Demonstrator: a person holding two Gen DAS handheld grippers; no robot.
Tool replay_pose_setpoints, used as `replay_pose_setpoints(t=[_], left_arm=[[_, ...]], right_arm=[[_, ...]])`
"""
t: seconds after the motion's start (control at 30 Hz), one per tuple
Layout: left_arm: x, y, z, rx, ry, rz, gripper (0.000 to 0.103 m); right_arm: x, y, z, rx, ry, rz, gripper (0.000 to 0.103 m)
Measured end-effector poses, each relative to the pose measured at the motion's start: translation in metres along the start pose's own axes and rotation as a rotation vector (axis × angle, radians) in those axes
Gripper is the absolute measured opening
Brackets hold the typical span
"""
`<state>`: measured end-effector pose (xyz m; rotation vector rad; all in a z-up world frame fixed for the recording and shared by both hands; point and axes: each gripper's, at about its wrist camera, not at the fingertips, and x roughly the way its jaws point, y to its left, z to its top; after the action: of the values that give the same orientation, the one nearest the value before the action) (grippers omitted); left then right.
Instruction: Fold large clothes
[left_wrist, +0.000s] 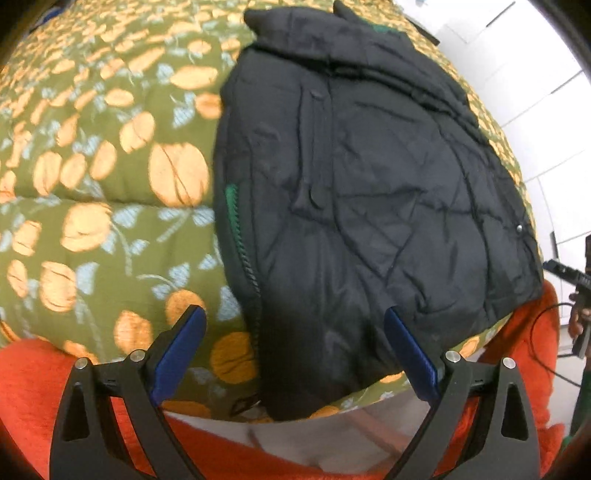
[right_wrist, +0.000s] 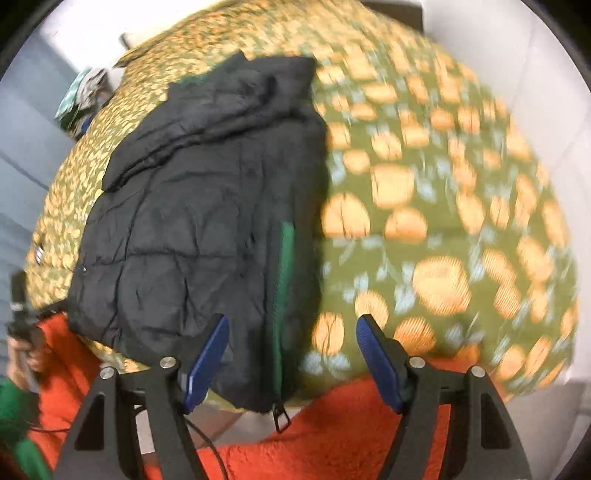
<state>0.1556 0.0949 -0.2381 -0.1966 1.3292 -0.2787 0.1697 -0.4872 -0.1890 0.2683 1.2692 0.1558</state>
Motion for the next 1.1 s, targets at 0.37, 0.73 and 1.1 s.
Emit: replay_pose_setpoints(t=[0.37,0.73,1.1], left_arm=[[0.022,-0.023,-0.005,0.027,0.057,-0.009,0.084],[-0.018,-0.016,-0.002,-0.036,-0.013,-0.052,0.017],[-0.063,-0.021,-0.008,-0.003,-0.062,-0.067,0.015]], right_arm=[[0.06,0.028,-0.015,-0.023,0.143,0.138,0.075],[0.035,0.033,-0.01,-0.015,0.099,0.205,0.021],[-0.011,0.036,-0.002,-0.053,0.049,0.267,0.018]])
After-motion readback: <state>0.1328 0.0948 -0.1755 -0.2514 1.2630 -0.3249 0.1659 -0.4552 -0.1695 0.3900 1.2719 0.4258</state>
